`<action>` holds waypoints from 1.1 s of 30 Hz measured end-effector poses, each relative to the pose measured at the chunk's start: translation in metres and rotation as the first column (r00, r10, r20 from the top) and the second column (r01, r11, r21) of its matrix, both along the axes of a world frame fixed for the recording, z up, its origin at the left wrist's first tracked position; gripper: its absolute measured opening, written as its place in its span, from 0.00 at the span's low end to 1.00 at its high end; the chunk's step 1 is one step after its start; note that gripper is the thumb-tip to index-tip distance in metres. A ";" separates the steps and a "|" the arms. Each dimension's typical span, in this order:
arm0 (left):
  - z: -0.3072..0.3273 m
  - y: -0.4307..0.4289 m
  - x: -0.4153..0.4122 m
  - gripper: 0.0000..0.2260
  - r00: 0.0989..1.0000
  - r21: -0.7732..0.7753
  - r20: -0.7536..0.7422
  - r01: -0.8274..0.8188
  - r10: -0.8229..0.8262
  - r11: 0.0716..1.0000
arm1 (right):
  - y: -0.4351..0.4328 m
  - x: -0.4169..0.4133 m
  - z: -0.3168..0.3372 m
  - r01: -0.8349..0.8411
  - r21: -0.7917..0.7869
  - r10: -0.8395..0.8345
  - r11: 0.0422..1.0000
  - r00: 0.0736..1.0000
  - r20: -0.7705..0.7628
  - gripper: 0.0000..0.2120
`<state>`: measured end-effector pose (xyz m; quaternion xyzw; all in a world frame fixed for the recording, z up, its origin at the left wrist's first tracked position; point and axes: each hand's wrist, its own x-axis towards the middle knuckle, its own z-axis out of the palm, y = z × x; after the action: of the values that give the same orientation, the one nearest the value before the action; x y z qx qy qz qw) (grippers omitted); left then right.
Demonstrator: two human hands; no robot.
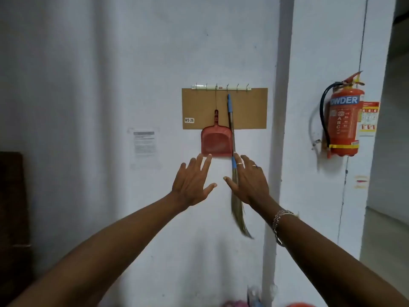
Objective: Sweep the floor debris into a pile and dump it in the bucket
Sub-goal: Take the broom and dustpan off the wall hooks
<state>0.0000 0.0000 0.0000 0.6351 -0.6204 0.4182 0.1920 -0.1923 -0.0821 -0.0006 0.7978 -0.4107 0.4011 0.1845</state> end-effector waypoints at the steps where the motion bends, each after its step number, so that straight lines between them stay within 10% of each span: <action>1: 0.004 -0.013 0.005 0.39 1.000 0.026 0.014 0.011 -0.011 1.000 | -0.016 0.006 0.002 -0.018 0.002 0.018 1.000 1.000 0.017 0.40; 16: 0.066 -0.263 0.081 0.30 0.939 0.015 0.342 -0.057 0.048 0.998 | -0.298 0.087 0.067 -0.047 -0.112 0.050 0.993 0.999 0.022 0.26; 33: 0.168 -0.538 0.200 0.29 0.983 -0.288 0.181 0.078 -0.026 0.954 | -0.540 0.206 0.153 -0.028 -0.200 0.078 0.979 0.965 0.251 0.19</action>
<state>0.2002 -0.5384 0.1682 0.5436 -0.5824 0.5548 0.2398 0.0132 -0.6223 0.1527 0.7278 -0.3685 0.5443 0.1958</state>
